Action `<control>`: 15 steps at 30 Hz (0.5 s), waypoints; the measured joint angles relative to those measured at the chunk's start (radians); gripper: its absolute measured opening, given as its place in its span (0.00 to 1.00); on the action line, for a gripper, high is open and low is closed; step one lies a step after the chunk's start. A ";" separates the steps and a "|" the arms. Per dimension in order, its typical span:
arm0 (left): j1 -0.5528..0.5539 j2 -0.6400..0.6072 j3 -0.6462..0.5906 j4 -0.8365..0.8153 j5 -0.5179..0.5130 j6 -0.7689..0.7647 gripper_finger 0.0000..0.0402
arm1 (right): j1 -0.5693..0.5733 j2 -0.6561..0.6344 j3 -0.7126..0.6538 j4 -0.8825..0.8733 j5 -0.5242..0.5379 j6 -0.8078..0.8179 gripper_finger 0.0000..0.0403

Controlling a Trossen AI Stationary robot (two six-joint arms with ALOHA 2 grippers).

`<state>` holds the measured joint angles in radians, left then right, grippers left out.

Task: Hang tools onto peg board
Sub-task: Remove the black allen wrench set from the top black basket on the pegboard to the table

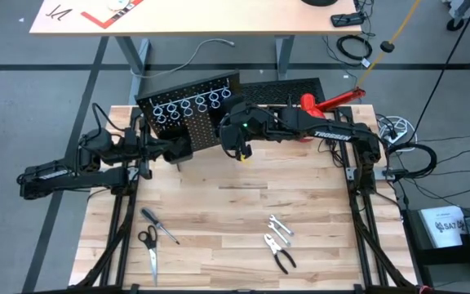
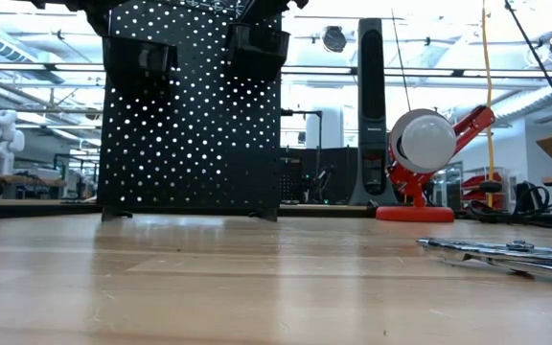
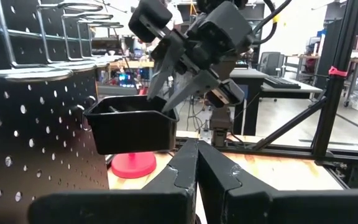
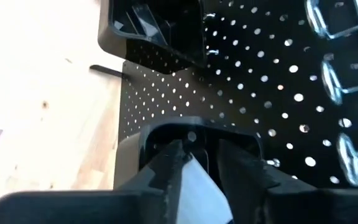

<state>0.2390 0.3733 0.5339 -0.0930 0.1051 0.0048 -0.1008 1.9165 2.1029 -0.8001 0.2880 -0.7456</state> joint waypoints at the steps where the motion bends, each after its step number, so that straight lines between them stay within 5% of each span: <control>1: 0.000 0.000 0.000 0.000 0.000 0.000 0.03 | -0.003 0.002 0.000 0.002 -0.004 0.000 0.28; 7: 0.000 0.000 0.000 0.002 0.000 0.000 0.03 | -0.009 0.029 0.001 0.021 -0.026 -0.013 0.33; 15: 0.000 0.000 0.000 0.001 0.000 -0.001 0.03 | -0.011 0.063 0.002 0.068 -0.026 -0.048 0.28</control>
<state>0.2390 0.3729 0.5339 -0.0924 0.1051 0.0040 -0.1120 1.9795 2.1044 -0.7316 0.2619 -0.7934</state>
